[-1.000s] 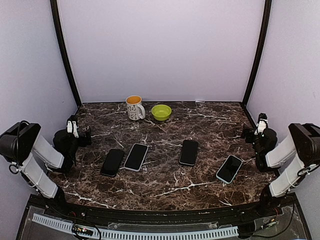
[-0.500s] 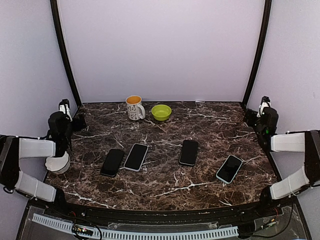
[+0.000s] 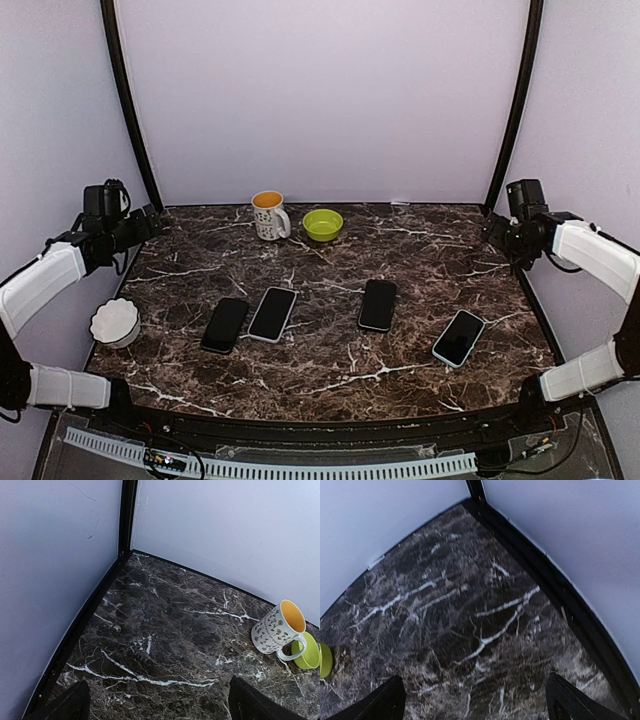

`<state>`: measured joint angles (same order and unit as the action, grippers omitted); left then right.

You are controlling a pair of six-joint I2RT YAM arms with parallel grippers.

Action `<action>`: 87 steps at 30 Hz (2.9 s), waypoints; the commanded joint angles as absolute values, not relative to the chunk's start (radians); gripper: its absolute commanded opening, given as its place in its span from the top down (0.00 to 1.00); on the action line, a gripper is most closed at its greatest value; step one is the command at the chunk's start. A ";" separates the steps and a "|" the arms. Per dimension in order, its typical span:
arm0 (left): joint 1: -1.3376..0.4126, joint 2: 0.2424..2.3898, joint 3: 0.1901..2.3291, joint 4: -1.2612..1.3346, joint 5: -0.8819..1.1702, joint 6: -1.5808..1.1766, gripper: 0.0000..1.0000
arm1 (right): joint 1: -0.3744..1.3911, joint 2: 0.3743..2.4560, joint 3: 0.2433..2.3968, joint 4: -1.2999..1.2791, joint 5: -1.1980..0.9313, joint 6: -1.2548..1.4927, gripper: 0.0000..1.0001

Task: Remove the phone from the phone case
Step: Pick up the phone with the phone case at the center of the board, then pass from the right arm to the left

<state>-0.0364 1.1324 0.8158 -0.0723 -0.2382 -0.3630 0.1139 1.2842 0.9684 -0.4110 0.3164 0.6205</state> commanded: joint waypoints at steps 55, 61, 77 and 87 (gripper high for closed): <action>-0.038 1.049 0.884 -0.512 0.032 -0.177 0.01 | 0.423 1.582 0.846 -0.824 -0.042 0.883 0.32; -0.038 1.034 0.876 -0.495 0.085 -0.169 0.01 | 0.510 1.586 0.996 -0.847 0.030 0.754 0.38; -0.048 0.997 0.855 -0.402 0.413 -0.147 0.03 | 0.850 1.566 1.246 -0.568 0.139 0.439 0.44; -0.253 1.020 0.872 -0.310 0.604 -0.220 0.07 | 1.070 1.594 1.280 -0.341 0.254 0.236 0.45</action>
<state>-0.1719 1.0130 0.8677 -0.3771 0.4911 -0.1741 1.0149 1.5970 1.2175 -0.5056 0.1753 0.3473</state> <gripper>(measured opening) 0.940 0.774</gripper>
